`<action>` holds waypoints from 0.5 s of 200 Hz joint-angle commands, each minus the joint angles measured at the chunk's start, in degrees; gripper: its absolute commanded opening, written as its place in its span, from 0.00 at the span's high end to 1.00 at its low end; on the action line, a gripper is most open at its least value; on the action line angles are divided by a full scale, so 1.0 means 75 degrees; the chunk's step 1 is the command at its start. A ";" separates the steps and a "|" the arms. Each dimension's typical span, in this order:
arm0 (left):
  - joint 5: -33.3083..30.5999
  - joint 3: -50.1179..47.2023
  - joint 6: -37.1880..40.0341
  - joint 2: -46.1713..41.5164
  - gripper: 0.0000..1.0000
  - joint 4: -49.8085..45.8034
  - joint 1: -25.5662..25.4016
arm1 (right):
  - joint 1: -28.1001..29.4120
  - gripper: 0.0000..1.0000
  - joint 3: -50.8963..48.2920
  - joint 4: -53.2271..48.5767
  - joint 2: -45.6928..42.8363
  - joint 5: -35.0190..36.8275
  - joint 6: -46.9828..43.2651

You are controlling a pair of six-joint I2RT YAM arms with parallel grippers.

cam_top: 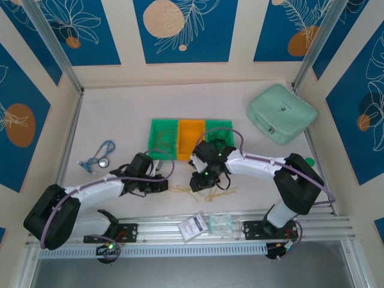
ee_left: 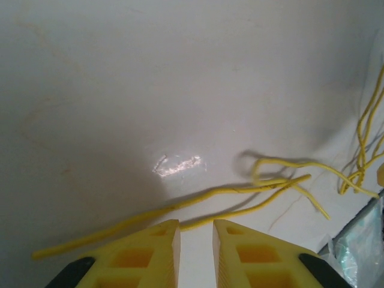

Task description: Untangle the cables

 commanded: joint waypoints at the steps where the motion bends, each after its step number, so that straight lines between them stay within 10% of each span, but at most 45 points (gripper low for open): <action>1: -0.0082 -0.0029 0.0169 0.0248 0.79 0.0270 -0.0071 | -0.0029 0.71 -0.0006 -0.0159 0.0220 -0.0300 -0.0199; 100: 0.0034 -0.0280 0.0125 0.0975 0.81 0.1020 -0.0068 | 0.0051 0.72 -0.0113 -0.0642 0.0411 -0.0287 -0.0412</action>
